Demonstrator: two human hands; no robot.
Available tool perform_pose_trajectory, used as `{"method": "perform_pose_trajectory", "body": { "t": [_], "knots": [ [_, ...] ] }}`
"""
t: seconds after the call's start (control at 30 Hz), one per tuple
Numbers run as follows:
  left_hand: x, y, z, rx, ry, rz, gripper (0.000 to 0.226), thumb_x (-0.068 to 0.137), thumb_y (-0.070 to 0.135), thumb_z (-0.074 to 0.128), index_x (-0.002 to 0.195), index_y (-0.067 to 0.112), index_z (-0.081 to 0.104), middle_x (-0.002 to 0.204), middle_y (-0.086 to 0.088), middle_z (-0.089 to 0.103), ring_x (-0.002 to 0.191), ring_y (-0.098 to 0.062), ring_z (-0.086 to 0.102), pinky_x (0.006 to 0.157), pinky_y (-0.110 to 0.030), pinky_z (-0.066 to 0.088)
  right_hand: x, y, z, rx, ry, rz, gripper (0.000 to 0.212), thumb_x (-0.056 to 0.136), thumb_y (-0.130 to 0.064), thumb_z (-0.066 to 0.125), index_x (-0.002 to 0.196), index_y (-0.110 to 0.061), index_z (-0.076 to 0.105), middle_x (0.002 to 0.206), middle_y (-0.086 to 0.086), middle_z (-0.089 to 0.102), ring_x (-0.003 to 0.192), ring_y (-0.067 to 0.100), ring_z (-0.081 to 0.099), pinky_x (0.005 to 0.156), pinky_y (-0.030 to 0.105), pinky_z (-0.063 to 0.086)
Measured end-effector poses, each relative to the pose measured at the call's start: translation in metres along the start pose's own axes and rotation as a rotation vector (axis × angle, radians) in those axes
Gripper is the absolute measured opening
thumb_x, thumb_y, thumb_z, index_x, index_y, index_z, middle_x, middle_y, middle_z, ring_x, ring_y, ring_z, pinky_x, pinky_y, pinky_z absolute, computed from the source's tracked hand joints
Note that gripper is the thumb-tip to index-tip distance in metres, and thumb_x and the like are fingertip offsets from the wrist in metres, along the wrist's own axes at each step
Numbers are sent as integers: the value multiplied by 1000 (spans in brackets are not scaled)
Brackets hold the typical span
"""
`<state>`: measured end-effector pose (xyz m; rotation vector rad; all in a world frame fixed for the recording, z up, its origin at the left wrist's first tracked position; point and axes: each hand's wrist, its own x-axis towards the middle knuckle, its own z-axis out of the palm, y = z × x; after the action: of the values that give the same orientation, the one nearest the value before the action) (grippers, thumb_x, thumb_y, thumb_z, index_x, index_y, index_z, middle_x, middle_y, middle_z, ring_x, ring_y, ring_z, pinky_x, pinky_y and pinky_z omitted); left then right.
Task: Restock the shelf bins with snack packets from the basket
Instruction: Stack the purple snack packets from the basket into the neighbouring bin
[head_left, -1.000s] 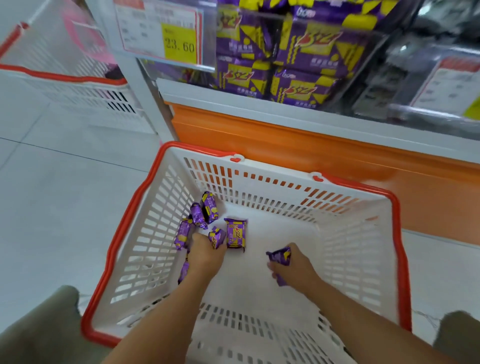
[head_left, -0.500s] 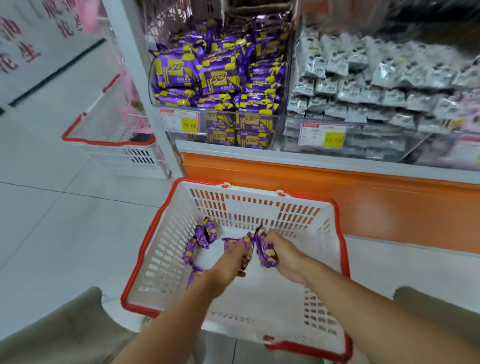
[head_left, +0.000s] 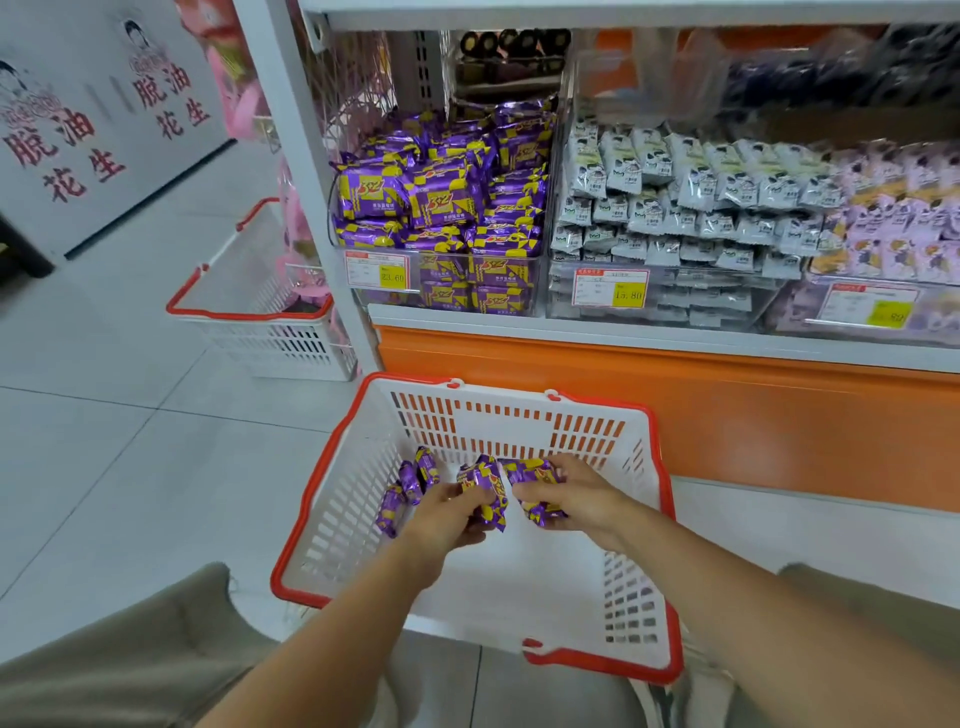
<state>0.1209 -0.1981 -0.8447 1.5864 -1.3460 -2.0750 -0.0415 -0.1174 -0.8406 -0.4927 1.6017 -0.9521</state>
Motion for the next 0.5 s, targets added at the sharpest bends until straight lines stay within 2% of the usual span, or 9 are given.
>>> {"method": "perform_pose_trajectory", "body": {
  "t": [0.07,0.1,0.23,0.37,0.5],
  "knots": [
    [-5,0,-1,-17,-25,-1,26,87,17,68,105,0,62,73,-9,67,66,-19,64,65,-27,56,-4,1,0,-153,46,-33,62,75,-20,83,120,-22,40,100,5,62,78,18,60,55,27,50],
    [-8,0,0,-27,-41,-3,22,87,17,68,101,1,64,73,-10,67,68,-20,64,66,-28,56,-6,2,1,-242,53,-62,66,74,-20,84,121,-23,38,100,6,61,78,19,59,55,28,49],
    [-18,0,1,10,-115,5,22,89,18,66,100,0,68,80,-12,70,76,-22,65,66,-27,57,-8,2,6,-406,40,-168,75,73,-12,84,128,-24,35,112,5,53,99,22,60,85,33,54],
    [-23,-3,1,9,-159,32,16,91,18,65,98,4,68,82,-10,71,77,-21,66,71,-27,59,-11,-1,9,-391,-114,-180,65,81,1,71,130,-28,40,121,9,49,104,21,59,88,33,53],
    [-23,-6,-3,-80,-149,43,14,89,16,67,96,4,68,84,-14,71,81,-24,66,77,-31,58,-14,0,9,-352,-148,-217,63,83,4,66,132,-28,41,128,4,48,115,21,54,88,30,53]
  ]
}}
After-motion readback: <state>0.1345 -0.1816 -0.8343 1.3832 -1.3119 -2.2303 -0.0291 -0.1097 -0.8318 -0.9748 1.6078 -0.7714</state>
